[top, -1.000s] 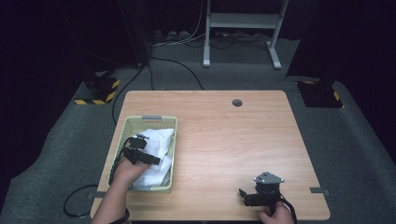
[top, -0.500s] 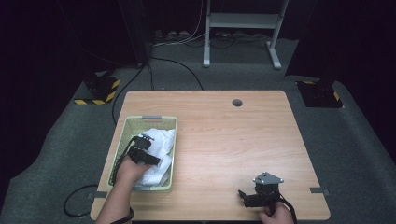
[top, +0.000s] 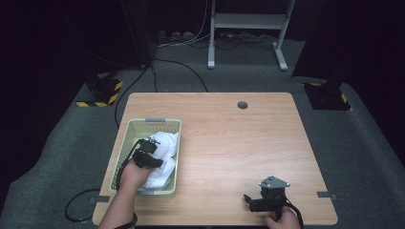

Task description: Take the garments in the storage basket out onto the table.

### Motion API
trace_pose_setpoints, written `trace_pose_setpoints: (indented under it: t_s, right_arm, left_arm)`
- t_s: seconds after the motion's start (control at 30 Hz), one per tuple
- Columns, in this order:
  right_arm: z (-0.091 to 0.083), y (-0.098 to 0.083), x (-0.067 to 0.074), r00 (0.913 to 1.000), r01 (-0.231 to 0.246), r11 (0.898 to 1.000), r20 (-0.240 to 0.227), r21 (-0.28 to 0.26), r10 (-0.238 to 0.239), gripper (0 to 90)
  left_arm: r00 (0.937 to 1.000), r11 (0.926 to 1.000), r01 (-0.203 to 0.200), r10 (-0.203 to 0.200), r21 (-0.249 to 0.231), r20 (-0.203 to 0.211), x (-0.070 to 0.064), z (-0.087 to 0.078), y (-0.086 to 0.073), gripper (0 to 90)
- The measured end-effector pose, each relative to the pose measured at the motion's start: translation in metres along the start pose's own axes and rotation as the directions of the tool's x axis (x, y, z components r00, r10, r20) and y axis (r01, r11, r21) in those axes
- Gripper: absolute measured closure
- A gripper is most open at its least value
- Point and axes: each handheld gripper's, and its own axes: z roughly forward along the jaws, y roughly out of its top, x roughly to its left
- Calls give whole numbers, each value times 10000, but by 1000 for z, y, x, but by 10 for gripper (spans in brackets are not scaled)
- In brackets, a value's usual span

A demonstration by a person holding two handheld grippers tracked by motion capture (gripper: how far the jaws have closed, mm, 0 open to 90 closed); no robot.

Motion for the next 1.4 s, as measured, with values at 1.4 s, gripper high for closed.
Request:
trace_pose_setpoints:
  t_s: [1.4]
  right_arm:
    - [0, 0, 0, 10000, 1, 10000, -1, -1, -1, 0]
  left_arm:
    - [9989, 8880, 457, -459, -4576, 106, -10, -72, -28, 608]
